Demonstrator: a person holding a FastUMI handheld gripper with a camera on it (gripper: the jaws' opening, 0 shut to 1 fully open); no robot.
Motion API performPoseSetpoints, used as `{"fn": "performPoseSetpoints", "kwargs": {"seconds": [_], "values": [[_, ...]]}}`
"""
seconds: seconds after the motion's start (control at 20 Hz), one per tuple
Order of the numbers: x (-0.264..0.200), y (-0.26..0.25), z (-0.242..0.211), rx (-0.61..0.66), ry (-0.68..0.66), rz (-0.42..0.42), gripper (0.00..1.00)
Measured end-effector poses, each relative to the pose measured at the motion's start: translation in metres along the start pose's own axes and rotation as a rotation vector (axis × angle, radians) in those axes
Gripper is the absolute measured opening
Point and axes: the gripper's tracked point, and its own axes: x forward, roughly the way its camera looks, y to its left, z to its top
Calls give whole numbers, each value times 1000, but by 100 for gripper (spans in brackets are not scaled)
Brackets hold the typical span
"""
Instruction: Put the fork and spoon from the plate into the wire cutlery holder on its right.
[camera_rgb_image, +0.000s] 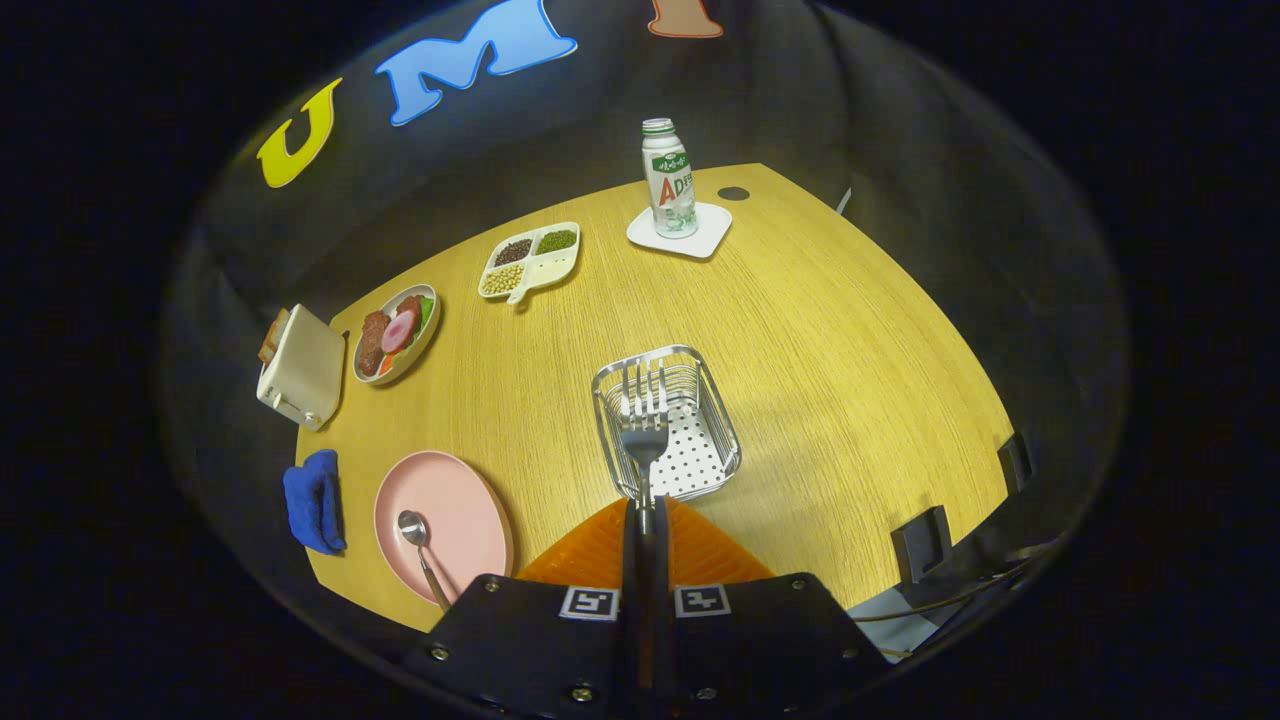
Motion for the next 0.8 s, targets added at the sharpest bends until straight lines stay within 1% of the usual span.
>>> {"fn": "performPoseSetpoints", "kwargs": {"seconds": [0.35, 0.45, 0.5, 0.6, 0.7, 0.8], "values": [[6, -10, 5, 47, 58, -26, 7], [5, -10, 10, 57, 50, -19, 8], [2, -11, 15, 62, 35, -19, 11], [-2, -14, 24, 68, -3, -25, 12], [-6, -12, 32, 79, -38, -13, 23], [-11, -12, 39, 78, -92, -9, 62]]}}
